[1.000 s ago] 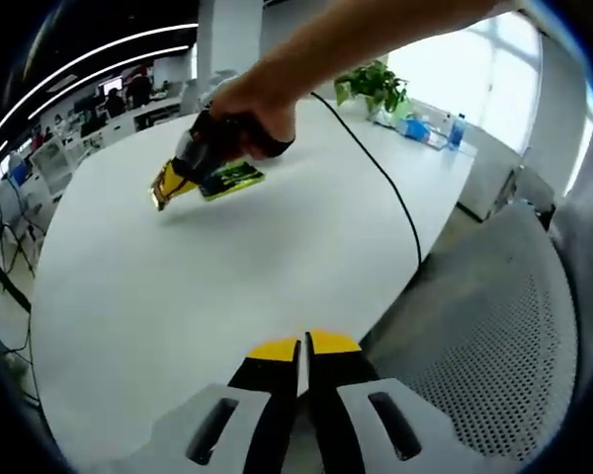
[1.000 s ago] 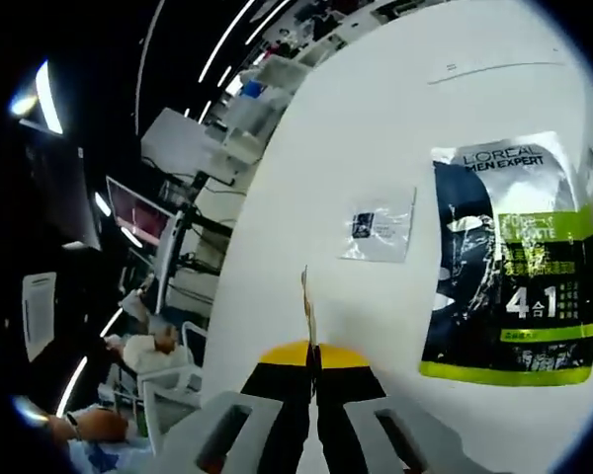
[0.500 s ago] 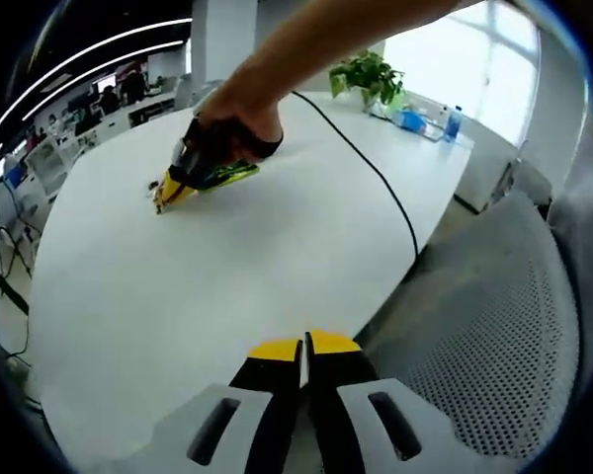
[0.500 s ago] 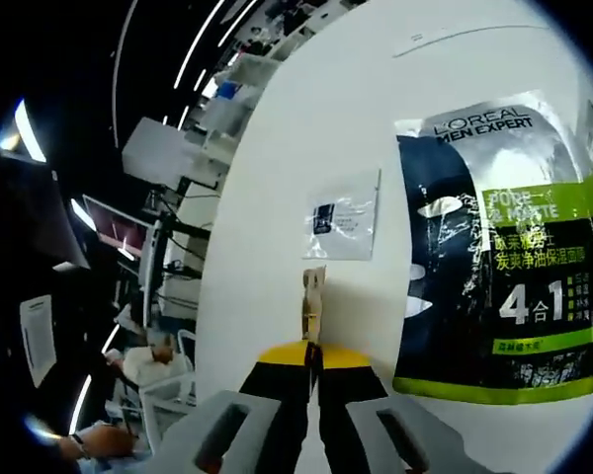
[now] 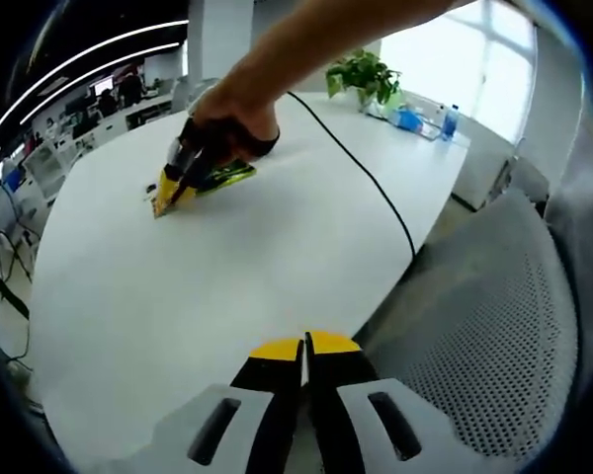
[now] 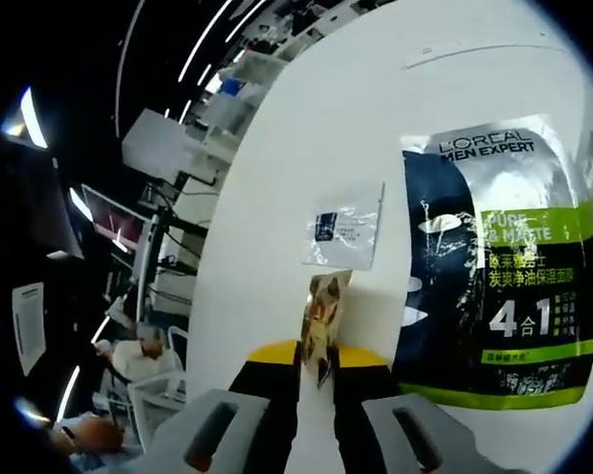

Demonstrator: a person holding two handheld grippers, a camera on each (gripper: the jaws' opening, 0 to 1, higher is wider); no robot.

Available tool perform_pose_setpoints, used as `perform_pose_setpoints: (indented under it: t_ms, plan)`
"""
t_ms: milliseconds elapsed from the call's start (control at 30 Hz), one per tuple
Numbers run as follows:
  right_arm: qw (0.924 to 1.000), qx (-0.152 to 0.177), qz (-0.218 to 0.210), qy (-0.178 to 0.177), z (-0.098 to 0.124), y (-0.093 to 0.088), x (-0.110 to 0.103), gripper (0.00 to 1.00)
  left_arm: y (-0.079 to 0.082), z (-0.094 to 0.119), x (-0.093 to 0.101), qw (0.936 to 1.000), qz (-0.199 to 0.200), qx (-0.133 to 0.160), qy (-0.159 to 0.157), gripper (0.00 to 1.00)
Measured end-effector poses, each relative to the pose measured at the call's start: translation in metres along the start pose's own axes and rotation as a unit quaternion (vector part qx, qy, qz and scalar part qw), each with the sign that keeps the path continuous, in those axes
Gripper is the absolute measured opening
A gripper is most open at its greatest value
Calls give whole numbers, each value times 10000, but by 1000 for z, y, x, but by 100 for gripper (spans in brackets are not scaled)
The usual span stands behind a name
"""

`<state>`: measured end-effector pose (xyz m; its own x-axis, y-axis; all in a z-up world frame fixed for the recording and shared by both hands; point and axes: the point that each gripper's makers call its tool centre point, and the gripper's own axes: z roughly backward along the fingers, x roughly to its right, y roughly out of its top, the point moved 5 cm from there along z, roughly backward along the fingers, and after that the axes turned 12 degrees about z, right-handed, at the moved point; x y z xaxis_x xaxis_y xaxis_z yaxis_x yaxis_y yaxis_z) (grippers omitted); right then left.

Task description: Arrange the skincare products in the storage area until every visible bottle or jar stands upright without overlapping.

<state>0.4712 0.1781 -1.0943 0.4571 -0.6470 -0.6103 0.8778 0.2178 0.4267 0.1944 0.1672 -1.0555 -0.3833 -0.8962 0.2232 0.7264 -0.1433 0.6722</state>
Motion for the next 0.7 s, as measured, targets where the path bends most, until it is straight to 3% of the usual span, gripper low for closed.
perform_pose_setpoints:
  t_ms: [233,367,533,600,700]
  plan:
    - [9998,0,177,-125,6,2,-2,15,1,1,0,10000,-22,28,28,0]
    - [9987,100,406,-292,12,8,0,11,0,0,0,10000,-36,33,31,0]
    - [9939,123,892,-641,19,13,5,9,0,1,-1,10000,-53,32,50,0]
    - [9875,126,1341,-815,19,17,6,9,1,1,-1,10000,-55,47,52,0]
    - [9796,92,1861,-748,11,22,1,9,1,1,-1,10000,-54,34,48,0]
